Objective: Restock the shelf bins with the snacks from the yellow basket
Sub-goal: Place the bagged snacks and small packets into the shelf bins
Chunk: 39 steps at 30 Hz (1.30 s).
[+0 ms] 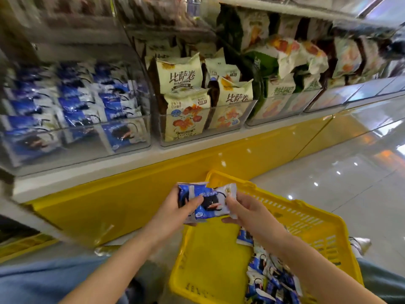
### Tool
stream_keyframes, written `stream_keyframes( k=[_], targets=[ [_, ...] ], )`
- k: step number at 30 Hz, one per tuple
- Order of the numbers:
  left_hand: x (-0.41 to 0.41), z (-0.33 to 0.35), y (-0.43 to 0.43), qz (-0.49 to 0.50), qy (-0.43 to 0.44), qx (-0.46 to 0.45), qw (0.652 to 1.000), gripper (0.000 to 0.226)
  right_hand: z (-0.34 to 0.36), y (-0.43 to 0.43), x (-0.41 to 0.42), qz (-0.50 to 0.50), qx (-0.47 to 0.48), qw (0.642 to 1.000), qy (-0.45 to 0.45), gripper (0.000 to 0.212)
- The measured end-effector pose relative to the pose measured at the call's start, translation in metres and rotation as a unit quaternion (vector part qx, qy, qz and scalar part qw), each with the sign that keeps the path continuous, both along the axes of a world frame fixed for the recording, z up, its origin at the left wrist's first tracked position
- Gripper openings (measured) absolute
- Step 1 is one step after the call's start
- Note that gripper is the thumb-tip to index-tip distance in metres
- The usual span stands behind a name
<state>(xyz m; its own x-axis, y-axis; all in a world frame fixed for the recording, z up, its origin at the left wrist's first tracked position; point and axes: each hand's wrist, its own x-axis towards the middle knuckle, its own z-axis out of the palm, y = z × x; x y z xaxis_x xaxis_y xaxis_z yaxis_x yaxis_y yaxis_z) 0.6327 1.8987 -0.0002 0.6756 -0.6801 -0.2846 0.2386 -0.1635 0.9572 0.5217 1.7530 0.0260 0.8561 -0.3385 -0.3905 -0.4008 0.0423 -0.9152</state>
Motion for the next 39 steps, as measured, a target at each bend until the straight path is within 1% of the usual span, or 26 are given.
stream_keyframes(
  k=[3, 6, 9, 10, 12, 14, 16, 18, 20, 22, 24, 26, 27, 30, 33, 36, 39],
  targets=[
    [0.021, 0.018, 0.022, 0.018, -0.056, -0.019, 0.998, 0.018, 0.02, 0.015, 0.02, 0.032, -0.006, 0.999, -0.015, 0.029],
    [0.038, 0.033, 0.041, 0.063, -0.106, -0.022, 0.992, 0.018, 0.037, 0.033, 0.043, 0.06, -0.032, 0.997, -0.039, 0.02],
    [0.052, 0.047, 0.062, 0.093, -0.155, -0.011, 0.984, 0.022, 0.052, 0.048, 0.07, 0.078, -0.151, 0.983, -0.061, 0.012],
    [0.056, 0.051, 0.069, 0.101, -0.169, -0.01, 0.98, 0.022, 0.058, 0.052, 0.078, 0.084, -0.188, 0.976, -0.07, 0.012],
    [0.064, 0.058, 0.082, 0.116, -0.189, -0.012, 0.975, 0.022, 0.073, 0.06, 0.094, 0.115, -0.229, 0.962, -0.093, 0.017],
    [0.07, 0.065, 0.095, 0.142, -0.192, -0.028, 0.971, 0.024, 0.089, 0.067, 0.11, 0.16, -0.262, 0.944, -0.118, 0.02],
    [0.075, 0.07, 0.107, 0.186, -0.17, -0.052, 0.966, 0.027, 0.105, 0.071, 0.126, 0.172, -0.284, 0.932, -0.147, 0.025],
    [0.082, 0.071, 0.118, 0.247, -0.138, -0.08, 0.956, 0.016, 0.12, 0.072, 0.145, 0.136, -0.278, 0.933, -0.181, 0.027],
    [0.089, 0.074, 0.129, 0.299, -0.143, -0.109, 0.937, 0.005, 0.131, 0.073, 0.168, 0.091, -0.298, 0.927, -0.21, 0.025],
    [0.095, 0.079, 0.14, 0.33, -0.158, -0.133, 0.921, 0.007, 0.14, 0.076, 0.193, 0.081, -0.333, 0.913, -0.222, 0.028],
    [0.099, 0.084, 0.149, 0.352, -0.174, -0.147, 0.908, 0.009, 0.143, 0.083, 0.22, 0.121, -0.385, 0.891, -0.207, 0.032],
    [0.102, 0.089, 0.157, 0.375, -0.182, -0.161, 0.894, 0.013, 0.138, 0.094, 0.246, 0.174, -0.454, 0.857, -0.173, 0.031],
    [0.104, 0.091, 0.16, 0.384, -0.183, -0.167, 0.889, 0.015, 0.134, 0.101, 0.258, 0.193, -0.464, 0.85, -0.159, 0.032],
    [0.109, 0.094, 0.167, 0.404, -0.173, -0.186, 0.879, 0.017, 0.12, 0.117, 0.285, 0.252, -0.427, 0.858, -0.137, 0.034],
    [0.111, 0.094, 0.172, 0.411, -0.172, -0.194, 0.874, 0.015, 0.105, 0.12, 0.3, 0.334, -0.393, 0.851, -0.098, 0.032],
    [0.113, 0.091, 0.175, 0.405, -0.159, -0.2, 0.878, 0.005, 0.096, 0.112, 0.307, 0.393, -0.398, 0.826, -0.07, 0.027],
    [0.114, 0.091, 0.176, 0.405, -0.142, -0.21, 0.879, 0.007, 0.1, 0.1, 0.31, 0.419, -0.455, 0.784, -0.042, 0.028]
  ],
)
